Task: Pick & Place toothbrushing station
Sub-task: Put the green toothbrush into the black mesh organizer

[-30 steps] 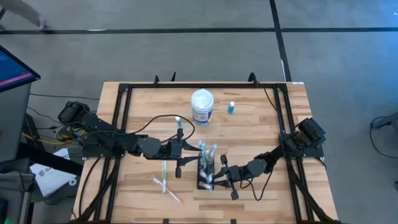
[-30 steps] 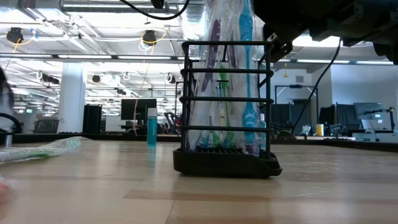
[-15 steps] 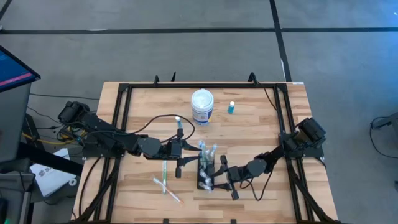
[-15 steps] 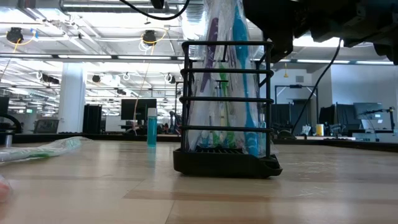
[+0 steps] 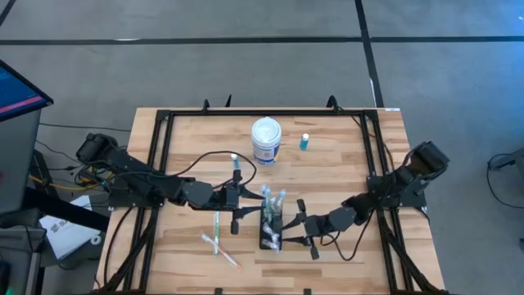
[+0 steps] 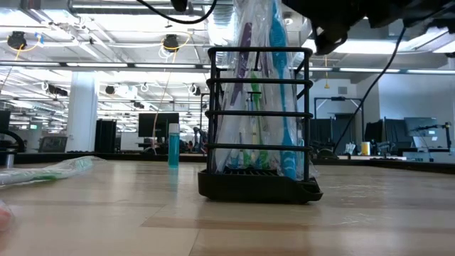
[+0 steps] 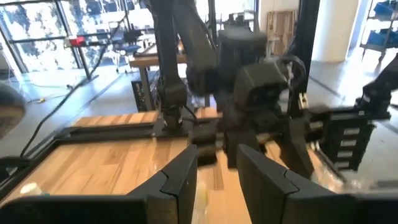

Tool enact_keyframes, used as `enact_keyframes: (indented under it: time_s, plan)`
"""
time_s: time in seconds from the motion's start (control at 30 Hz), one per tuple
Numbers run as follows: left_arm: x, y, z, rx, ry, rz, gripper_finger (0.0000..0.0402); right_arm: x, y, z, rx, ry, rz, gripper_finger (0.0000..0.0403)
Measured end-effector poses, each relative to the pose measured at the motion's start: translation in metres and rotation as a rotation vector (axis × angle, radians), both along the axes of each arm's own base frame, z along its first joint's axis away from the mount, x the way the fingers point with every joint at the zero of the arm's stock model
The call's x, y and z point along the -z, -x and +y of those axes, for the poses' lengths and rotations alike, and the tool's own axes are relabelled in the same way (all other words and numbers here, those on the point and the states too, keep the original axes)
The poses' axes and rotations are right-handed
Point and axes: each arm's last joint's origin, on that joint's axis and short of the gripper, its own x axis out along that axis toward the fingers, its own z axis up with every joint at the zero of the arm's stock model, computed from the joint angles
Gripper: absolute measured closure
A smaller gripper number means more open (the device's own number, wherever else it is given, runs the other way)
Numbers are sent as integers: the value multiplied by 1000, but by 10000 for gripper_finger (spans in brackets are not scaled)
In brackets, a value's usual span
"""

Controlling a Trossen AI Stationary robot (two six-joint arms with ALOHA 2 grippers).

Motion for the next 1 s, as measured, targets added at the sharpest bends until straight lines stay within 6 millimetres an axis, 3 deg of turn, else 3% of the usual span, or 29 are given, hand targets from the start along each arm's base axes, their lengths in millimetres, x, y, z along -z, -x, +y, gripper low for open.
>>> enact_keyframes:
  time_s: [0.2,0.43,0.73,1.0]
  plan:
    - [-7,14,6,-10,50,81,294,-12,11,-7,7,16,88,282]
    - [-16,41,15,-52,224,203,294,-21,24,-20,50,-8,226,291]
    - [-1,57,20,-175,482,405,294,-23,41,-31,107,-58,387,292]
    - [27,67,20,-278,709,597,294,-19,50,-37,158,-90,498,292]
